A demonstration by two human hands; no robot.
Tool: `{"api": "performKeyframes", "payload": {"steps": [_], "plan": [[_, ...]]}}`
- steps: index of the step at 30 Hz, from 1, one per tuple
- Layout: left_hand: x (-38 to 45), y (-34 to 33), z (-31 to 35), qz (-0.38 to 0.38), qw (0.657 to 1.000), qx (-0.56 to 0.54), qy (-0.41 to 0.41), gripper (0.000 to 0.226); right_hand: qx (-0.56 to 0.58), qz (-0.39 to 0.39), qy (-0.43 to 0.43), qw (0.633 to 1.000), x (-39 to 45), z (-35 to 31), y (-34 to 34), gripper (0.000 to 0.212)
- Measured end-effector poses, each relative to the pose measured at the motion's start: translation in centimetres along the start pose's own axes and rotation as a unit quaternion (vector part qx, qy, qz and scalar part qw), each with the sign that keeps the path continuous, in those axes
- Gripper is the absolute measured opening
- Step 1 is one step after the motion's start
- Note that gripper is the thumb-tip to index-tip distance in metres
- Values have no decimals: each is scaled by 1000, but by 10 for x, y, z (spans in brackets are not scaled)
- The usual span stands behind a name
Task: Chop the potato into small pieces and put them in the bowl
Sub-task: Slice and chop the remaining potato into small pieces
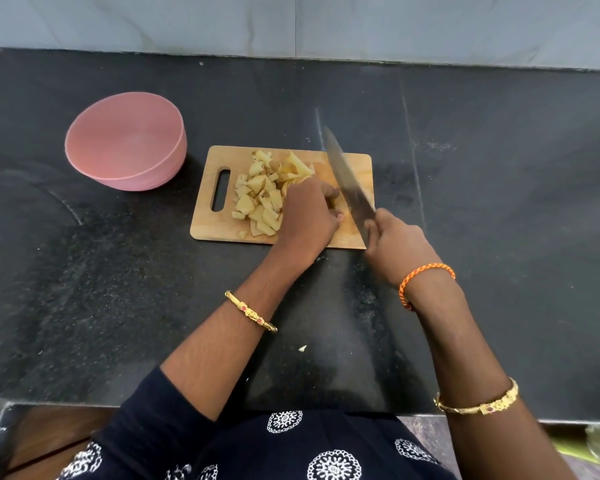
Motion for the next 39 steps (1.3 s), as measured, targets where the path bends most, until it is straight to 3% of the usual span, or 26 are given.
{"api": "performKeyframes", "payload": {"steps": [6, 11, 19, 27, 39], "plan": [[-1, 1, -1, -2, 1000, 2, -4, 42, -7, -26, -29, 999, -33, 14, -11, 19], [0, 2, 3, -3, 1000, 21, -2, 39, 37, 52, 1, 998, -31, 8, 22, 29], [0, 4, 2, -2, 1000, 6, 4, 40, 12, 3, 3, 1000, -8, 6, -6, 21], [2, 2, 0, -9, 1000, 9, 15, 45, 41, 63, 23, 997, -14, 2, 7, 22], [1, 4, 3, -6, 1000, 5, -1, 44, 13, 30, 31, 999, -7, -5, 6, 20]]}}
Point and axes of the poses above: each hand's wrist, its own x-axis towards the middle knuckle, its own y-axis out of the back of the hand, z = x × y, the point moved 8 cm from there along x, towards the middle knuckle, and after that the axes turned 5 degrees about y, right-handed, at the moved point
